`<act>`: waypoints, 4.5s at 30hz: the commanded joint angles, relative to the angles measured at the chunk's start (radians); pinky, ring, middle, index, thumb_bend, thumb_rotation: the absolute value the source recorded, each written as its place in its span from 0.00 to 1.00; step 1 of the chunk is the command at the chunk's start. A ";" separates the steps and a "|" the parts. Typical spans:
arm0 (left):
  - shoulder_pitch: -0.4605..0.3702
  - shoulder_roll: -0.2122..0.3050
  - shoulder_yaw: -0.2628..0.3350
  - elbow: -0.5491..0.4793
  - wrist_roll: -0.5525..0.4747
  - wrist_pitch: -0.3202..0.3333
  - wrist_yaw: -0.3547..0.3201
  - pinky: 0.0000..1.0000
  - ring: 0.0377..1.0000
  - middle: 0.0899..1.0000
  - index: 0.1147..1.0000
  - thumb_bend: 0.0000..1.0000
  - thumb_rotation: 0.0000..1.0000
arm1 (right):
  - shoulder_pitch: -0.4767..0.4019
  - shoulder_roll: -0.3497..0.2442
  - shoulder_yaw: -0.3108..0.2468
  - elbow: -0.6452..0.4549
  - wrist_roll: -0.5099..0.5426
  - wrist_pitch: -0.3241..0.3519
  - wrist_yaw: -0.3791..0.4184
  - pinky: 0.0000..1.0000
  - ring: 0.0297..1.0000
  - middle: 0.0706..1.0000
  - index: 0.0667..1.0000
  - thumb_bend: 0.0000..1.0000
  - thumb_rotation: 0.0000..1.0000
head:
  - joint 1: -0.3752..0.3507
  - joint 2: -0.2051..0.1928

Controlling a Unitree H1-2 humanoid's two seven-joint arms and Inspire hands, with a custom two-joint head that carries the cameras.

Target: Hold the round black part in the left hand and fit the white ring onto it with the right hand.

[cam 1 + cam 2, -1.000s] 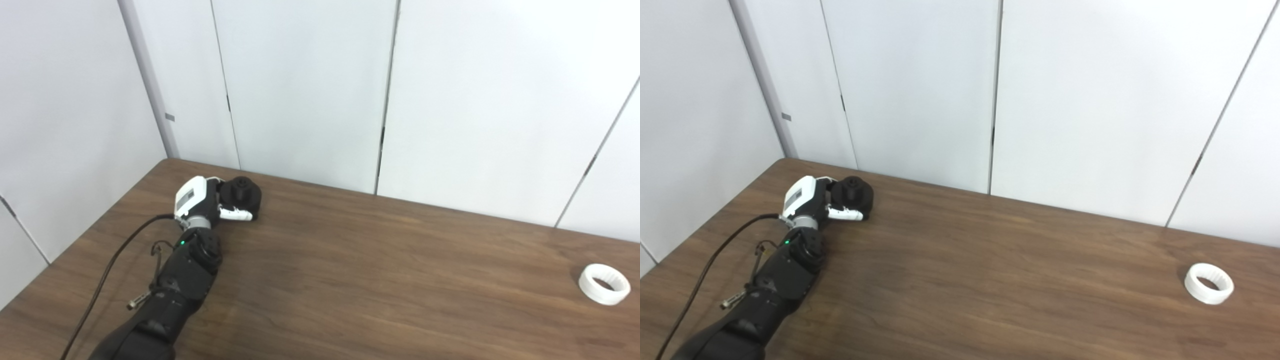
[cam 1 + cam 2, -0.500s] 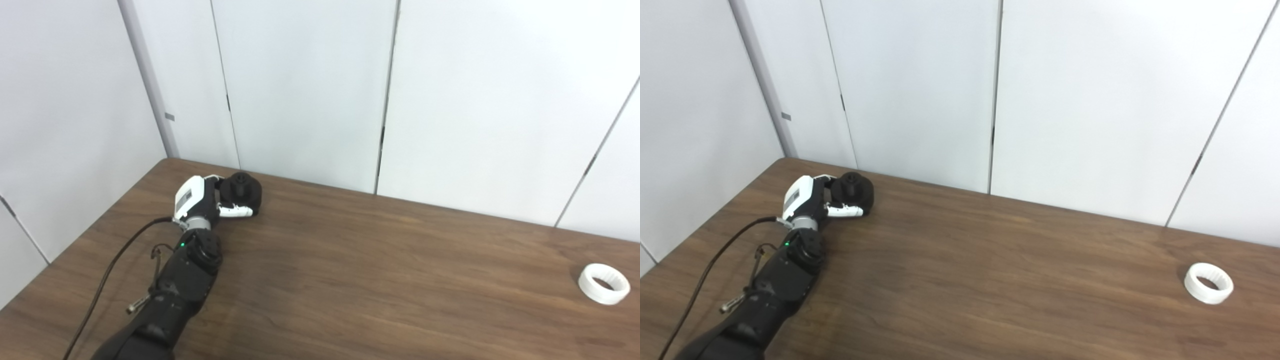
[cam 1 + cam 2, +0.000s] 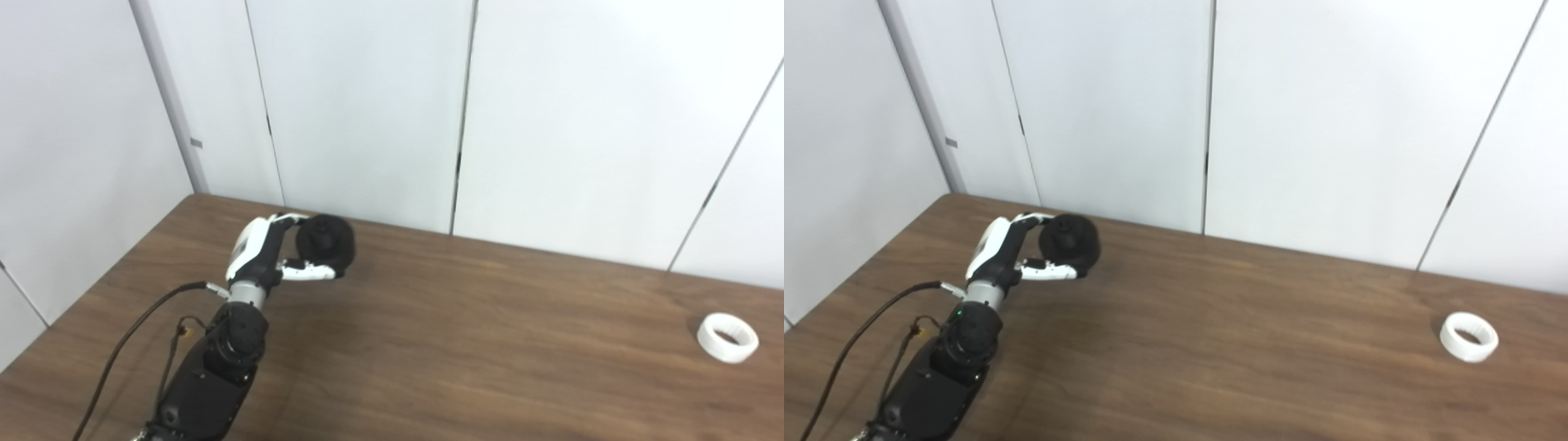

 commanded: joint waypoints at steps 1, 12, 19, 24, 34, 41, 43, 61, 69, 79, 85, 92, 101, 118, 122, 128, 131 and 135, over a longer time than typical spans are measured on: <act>0.013 -0.003 -0.018 -0.111 0.045 0.006 -0.020 1.00 0.95 0.82 0.42 0.52 0.06 | 0.005 0.000 -0.003 -0.040 -0.008 -0.006 -0.016 1.00 1.00 0.95 0.92 0.71 1.00 | -0.010 0.008; 0.248 -0.060 -0.187 -0.361 0.254 -0.123 -0.075 1.00 0.89 0.80 0.42 0.52 0.07 | 0.007 0.030 0.024 -0.086 -0.048 0.004 -0.035 0.98 0.98 0.94 0.91 0.69 1.00 | -0.094 0.037; 0.365 -0.110 -0.298 -0.382 0.367 -0.219 -0.107 1.00 0.91 0.80 0.42 0.52 0.07 | 0.001 0.060 0.041 -0.116 -0.092 0.014 -0.045 0.99 0.97 0.92 0.90 0.65 1.00 | -0.155 0.059; 0.393 -0.148 -0.325 -0.341 0.386 -0.254 -0.119 1.00 0.93 0.81 0.42 0.52 0.06 | 0.004 0.083 0.045 -0.152 -0.121 0.062 -0.055 1.00 1.00 0.94 0.89 0.67 1.00 | -0.175 0.080; 0.381 -0.183 -0.358 -0.294 0.402 -0.254 -0.214 1.00 0.92 0.81 0.42 0.52 0.06 | 0.002 0.095 0.072 -0.215 -0.133 0.123 -0.070 1.00 1.00 0.94 0.88 0.68 1.00 | -0.220 0.129; 0.375 -0.205 -0.348 -0.255 0.397 -0.247 -0.226 1.00 0.91 0.80 0.42 0.52 0.06 | -0.001 0.099 0.082 -0.234 -0.133 0.154 -0.080 1.00 1.00 0.95 0.88 0.70 1.00 | -0.229 0.141; 0.371 -0.208 -0.346 -0.246 0.395 -0.243 -0.230 1.00 0.92 0.80 0.42 0.52 0.07 | -0.004 0.099 0.084 -0.235 -0.135 0.156 -0.082 1.00 1.00 0.94 0.87 0.70 1.00 | -0.234 0.144; 0.355 -0.210 -0.315 -0.182 0.396 -0.216 -0.256 1.00 0.93 0.81 0.42 0.52 0.07 | -0.081 0.025 0.041 -0.379 -0.150 0.289 -0.091 0.98 0.99 0.96 0.89 0.61 0.77 | -0.317 0.129; 0.344 -0.200 -0.295 -0.155 0.369 -0.232 -0.254 1.00 0.93 0.80 0.42 0.52 0.06 | -0.270 -0.121 -0.044 -0.478 -0.231 0.541 -0.047 0.97 0.97 0.94 0.87 0.72 0.45 | -0.385 0.111; 0.346 -0.168 -0.284 -0.118 0.364 -0.289 -0.222 1.00 0.92 0.81 0.42 0.52 0.07 | -0.454 -0.286 0.036 -0.323 -0.476 0.629 0.044 0.96 0.96 0.92 0.86 0.86 0.35 | -0.483 0.073; 0.347 -0.151 -0.272 -0.093 0.350 -0.324 -0.205 1.00 0.93 0.80 0.42 0.52 0.07 | -0.558 -0.326 0.076 -0.188 -0.563 0.629 0.087 0.93 0.97 0.93 0.86 0.88 0.33 | -0.509 0.056; 0.358 -0.142 -0.263 -0.091 0.352 -0.328 -0.201 1.00 0.92 0.80 0.42 0.52 0.07 | -0.671 -0.373 0.116 -0.018 -0.634 0.629 0.141 0.94 0.98 0.93 0.85 0.90 0.32 | -0.516 0.049; 0.373 -0.133 -0.255 -0.096 0.348 -0.336 -0.198 1.00 0.92 0.81 0.42 0.52 0.07 | -0.798 -0.409 0.187 0.183 -0.666 0.615 0.140 0.95 0.98 0.93 0.86 0.91 0.35 | -0.517 0.050; 0.396 -0.117 -0.258 -0.119 0.357 -0.335 -0.198 1.00 0.92 0.80 0.42 0.53 0.07 | -0.999 -0.440 0.311 0.421 -0.715 0.628 0.178 0.99 0.98 0.93 0.86 0.88 0.33 | -0.507 0.056; 0.399 -0.113 -0.256 -0.129 0.356 -0.330 -0.207 1.00 0.92 0.80 0.42 0.53 0.07 | -1.041 -0.454 0.348 0.463 -0.722 0.619 0.200 0.99 0.98 0.93 0.86 0.88 0.34 | -0.507 0.059; 0.407 -0.110 -0.258 -0.130 0.361 -0.341 -0.199 1.00 0.92 0.80 0.42 0.53 0.07 | -1.087 -0.463 0.401 0.513 -0.743 0.622 0.231 0.99 0.98 0.92 0.83 0.89 0.35 | -0.502 0.066; 0.410 -0.110 -0.261 -0.134 0.363 -0.342 -0.200 1.00 0.92 0.80 0.42 0.52 0.07 | -1.095 -0.463 0.419 0.529 -0.751 0.622 0.235 0.99 0.98 0.92 0.82 0.89 0.36 | -0.497 0.070; 0.410 -0.112 -0.259 -0.138 0.357 -0.339 -0.202 1.00 0.92 0.81 0.42 0.52 0.07 | -1.102 -0.462 0.438 0.544 -0.762 0.624 0.246 0.99 0.98 0.92 0.80 0.91 0.36 | -0.495 0.074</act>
